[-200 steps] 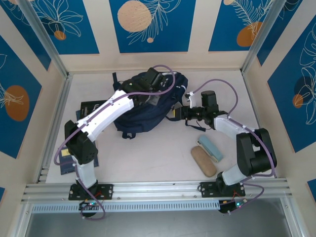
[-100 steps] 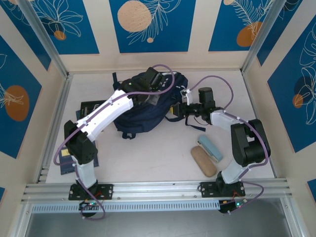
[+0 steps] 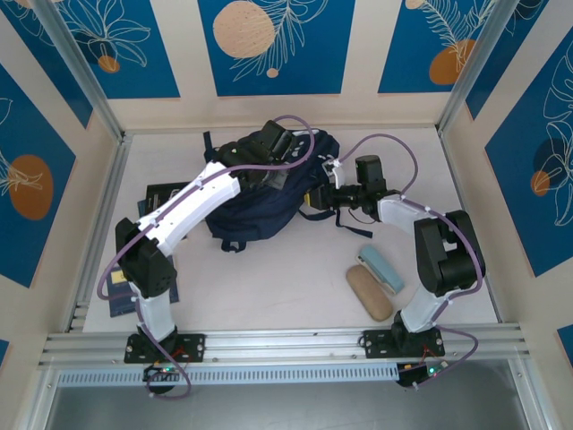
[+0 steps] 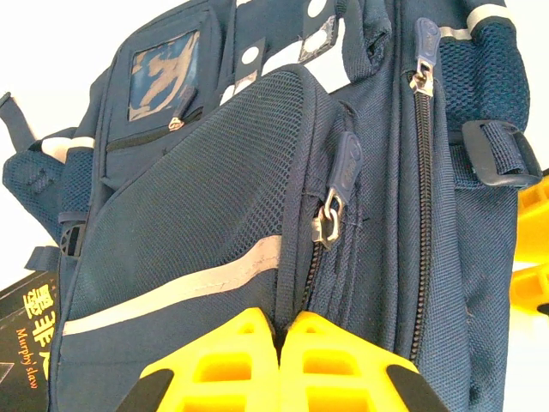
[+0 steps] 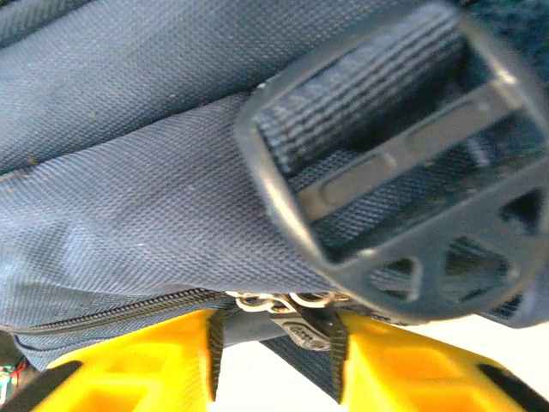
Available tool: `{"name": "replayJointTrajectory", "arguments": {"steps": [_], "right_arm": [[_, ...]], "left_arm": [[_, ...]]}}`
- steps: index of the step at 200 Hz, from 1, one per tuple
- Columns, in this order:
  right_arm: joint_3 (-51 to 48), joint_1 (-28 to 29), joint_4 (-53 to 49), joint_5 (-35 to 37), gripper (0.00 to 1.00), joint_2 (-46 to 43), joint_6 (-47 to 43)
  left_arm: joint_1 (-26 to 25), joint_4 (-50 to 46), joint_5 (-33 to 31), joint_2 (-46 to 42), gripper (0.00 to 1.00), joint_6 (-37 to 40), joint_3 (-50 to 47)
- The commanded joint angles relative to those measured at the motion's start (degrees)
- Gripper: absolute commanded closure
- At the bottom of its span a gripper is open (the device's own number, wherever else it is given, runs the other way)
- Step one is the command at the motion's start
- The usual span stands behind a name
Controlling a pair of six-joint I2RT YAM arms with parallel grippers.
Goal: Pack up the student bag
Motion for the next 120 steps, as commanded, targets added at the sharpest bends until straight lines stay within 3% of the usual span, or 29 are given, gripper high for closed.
{"name": "replayJointTrajectory", "arguments": {"steps": [1,37,79,120], "right_arm": [[0.13,0.54,-0.7,-3.34,0.69,-0.48,-0.78],[-1.97,0.68,-0.31,-2.05,0.8,-1.67,-1.28],[-1.25,1.18,0.3,-0.27,0.65,-0.64,-0.37],[0.08,1.47,1.83,2.01,0.61,0.61,0.74]], "left_arm": [[1.01,3.48,-1.51,-2.93,1.0,-1.09,1.27],[1.04,3.46,-1.37,-2.56,1.0,-1.09,1.18],[1.1,3.66,-0.92,-2.35,1.0,-1.37,1.26],[1.24,3.73,-0.2,-2.52,1.0,-1.61,1.31]]}}
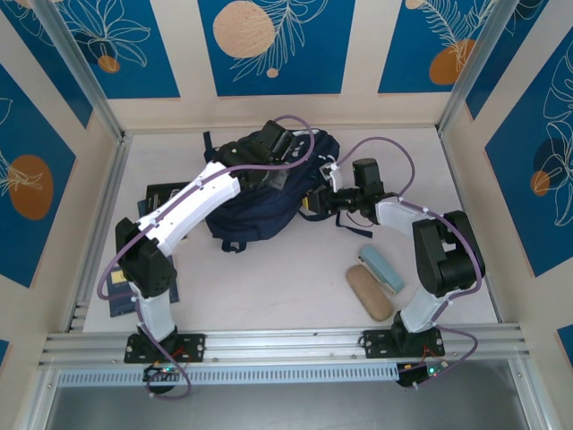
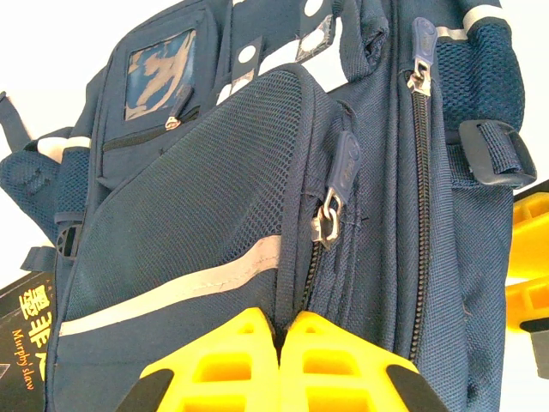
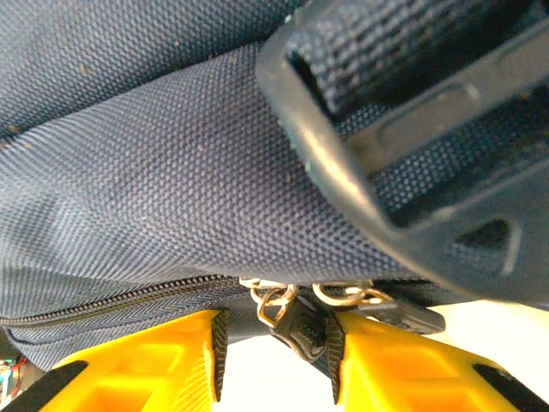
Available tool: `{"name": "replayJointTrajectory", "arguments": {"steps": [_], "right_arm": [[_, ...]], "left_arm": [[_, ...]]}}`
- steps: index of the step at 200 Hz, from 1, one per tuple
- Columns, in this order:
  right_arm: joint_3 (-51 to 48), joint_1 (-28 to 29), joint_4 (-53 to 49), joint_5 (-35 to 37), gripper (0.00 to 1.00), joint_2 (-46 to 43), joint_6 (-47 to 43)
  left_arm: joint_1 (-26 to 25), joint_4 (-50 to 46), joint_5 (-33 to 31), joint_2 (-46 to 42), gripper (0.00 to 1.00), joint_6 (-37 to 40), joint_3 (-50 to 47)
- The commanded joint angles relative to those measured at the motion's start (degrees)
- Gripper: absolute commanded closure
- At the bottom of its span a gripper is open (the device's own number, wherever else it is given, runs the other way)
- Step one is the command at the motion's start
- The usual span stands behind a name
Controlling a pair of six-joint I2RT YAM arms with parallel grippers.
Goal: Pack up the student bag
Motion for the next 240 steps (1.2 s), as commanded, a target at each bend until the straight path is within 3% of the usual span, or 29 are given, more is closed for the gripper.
{"name": "replayJointTrajectory", "arguments": {"steps": [1,33,72,107,187,215,240], "right_arm": [[1.53,0.43,0.92,0.56,0.61,0.81,0.39],[1.69,1.06,1.26,1.59,0.76,0.91,0.4],[-2.2,2.12,1.06,8.12,0.95,-4.07,-1.16],[-6.83,4.76,-2.55,12.91,0.98,-11.14,-0.78],[-15.19,16.58,-1.04,16.01,1.0,-22.59,9.02],[-14.48,12.83,-4.24,20.31,1.0,-25.04,12.77],[-13.15,7.62,-6.77,19.92,1.0,-25.7,13.49]], "left_arm": [[1.17,3.72,-0.6,-2.54,1.0,-1.61,1.33],[1.15,3.59,-0.37,-2.42,1.0,-1.83,1.35],[1.15,3.28,-0.68,-1.62,1.0,-2.07,1.27],[1.17,4.27,1.14,0.55,1.0,-3.61,0.96],[1.33,9.26,14.03,7.01,1.0,-9.68,2.06],[3.15,9.78,21.44,5.52,0.76,-10.02,0.91],[5.85,10.8,27.32,1.87,0.55,-8.0,-2.8]]}}
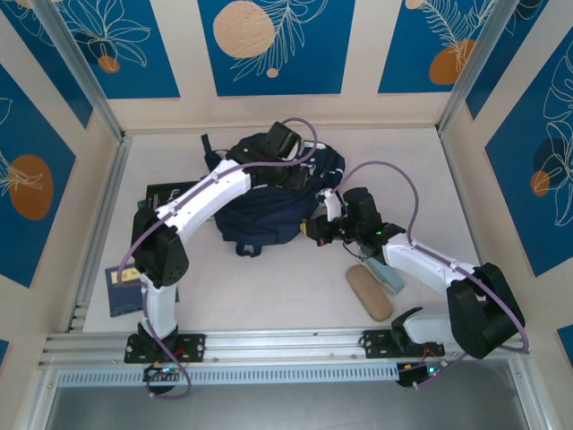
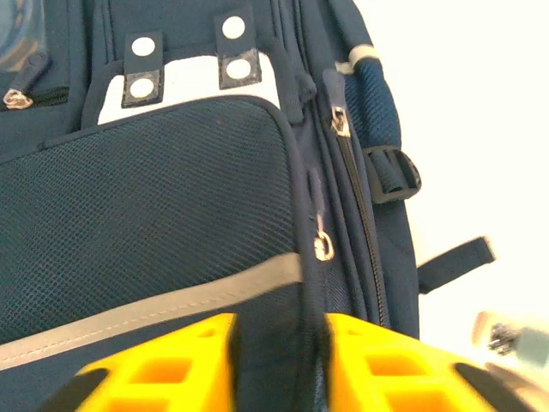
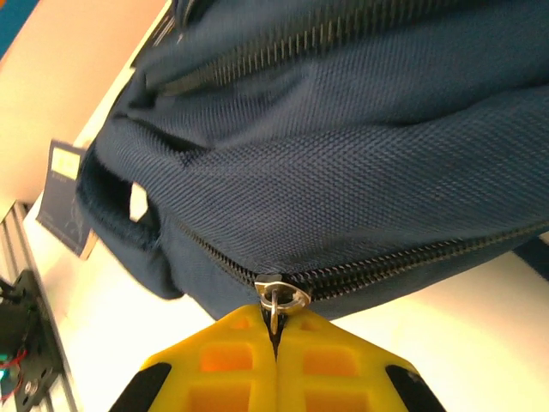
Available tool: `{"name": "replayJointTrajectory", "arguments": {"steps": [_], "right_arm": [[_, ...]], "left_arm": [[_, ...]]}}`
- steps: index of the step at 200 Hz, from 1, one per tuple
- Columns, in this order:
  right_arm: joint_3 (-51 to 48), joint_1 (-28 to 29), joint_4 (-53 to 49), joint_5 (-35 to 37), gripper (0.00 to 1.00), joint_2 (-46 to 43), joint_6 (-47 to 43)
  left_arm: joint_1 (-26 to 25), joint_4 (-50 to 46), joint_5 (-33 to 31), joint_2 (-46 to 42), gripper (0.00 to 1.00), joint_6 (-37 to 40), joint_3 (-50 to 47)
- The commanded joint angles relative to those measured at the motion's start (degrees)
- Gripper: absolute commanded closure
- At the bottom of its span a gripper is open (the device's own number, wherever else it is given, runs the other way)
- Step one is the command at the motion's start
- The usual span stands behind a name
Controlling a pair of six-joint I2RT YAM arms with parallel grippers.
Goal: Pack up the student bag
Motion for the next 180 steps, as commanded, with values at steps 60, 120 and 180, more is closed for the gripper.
{"name": "replayJointTrajectory", "arguments": {"steps": [60,120,180], "right_arm": [[7.95,-11.52,-8.54,-1.45,1.0,2.59,-0.85],[11.28,-13.23,-11.34,-4.6,1.0,4.21,-2.96],[11.84,-13.1,-13.19,-4.74,1.0,4.09,-3.12]], "left_arm": [[4.55,1.79,11.4,-8.22,0.4,21.33,-10.99],[3.91,-0.17,10.46,0.6,0.43,34.93,-4.94],[3.9,-5.2,12.28,8.78,0.48,41.38,3.3]]}}
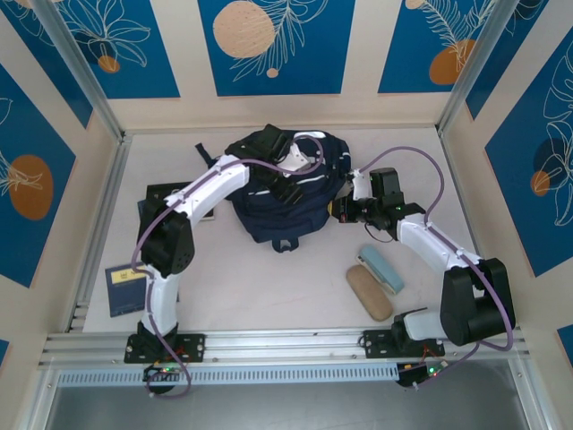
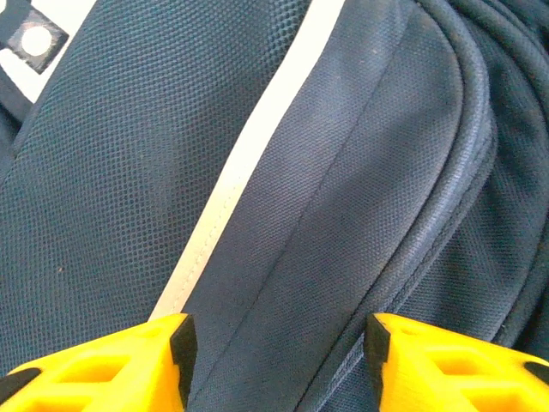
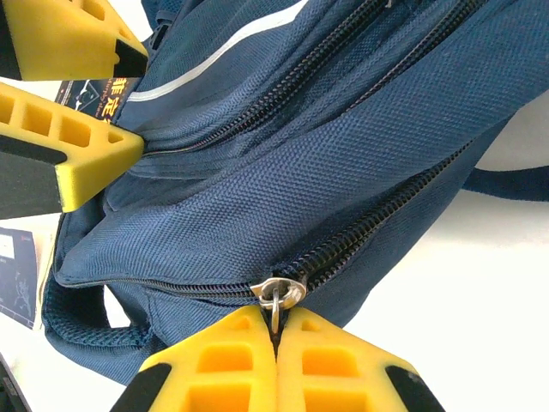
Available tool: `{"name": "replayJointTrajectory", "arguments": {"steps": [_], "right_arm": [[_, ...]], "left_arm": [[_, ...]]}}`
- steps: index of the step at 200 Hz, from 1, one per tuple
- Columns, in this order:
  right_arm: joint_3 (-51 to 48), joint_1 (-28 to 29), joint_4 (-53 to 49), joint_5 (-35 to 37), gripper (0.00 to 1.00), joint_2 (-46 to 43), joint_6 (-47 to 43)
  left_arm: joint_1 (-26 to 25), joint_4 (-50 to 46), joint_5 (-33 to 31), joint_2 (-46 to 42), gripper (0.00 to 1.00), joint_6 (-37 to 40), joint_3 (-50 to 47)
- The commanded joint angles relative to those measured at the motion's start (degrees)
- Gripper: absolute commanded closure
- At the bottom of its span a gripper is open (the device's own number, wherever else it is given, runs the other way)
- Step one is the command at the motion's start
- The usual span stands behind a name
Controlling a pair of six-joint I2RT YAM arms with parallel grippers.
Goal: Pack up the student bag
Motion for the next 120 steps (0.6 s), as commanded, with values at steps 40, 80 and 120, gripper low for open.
{"name": "replayJointTrajectory", "arguments": {"steps": [40,80,120], "right_arm": [[3.04,0.22,-0.76,-2.07,1.0,-0.87,-1.47],[3.0,0.31,-0.81,-1.65,1.0,-1.03,-1.54],[3.01,0.58,-1.05,-1.84,1.0,-1.31,-1.61]], "left_arm": [[-0.11,-3.88,6.89,3.23,0.46,6.14,4.1],[-0.15,-4.5,7.15,3.22,0.45,6.81,3.67],[-0.11,-2.27,-0.5,5.39,0.59,5.16,3.89]]}}
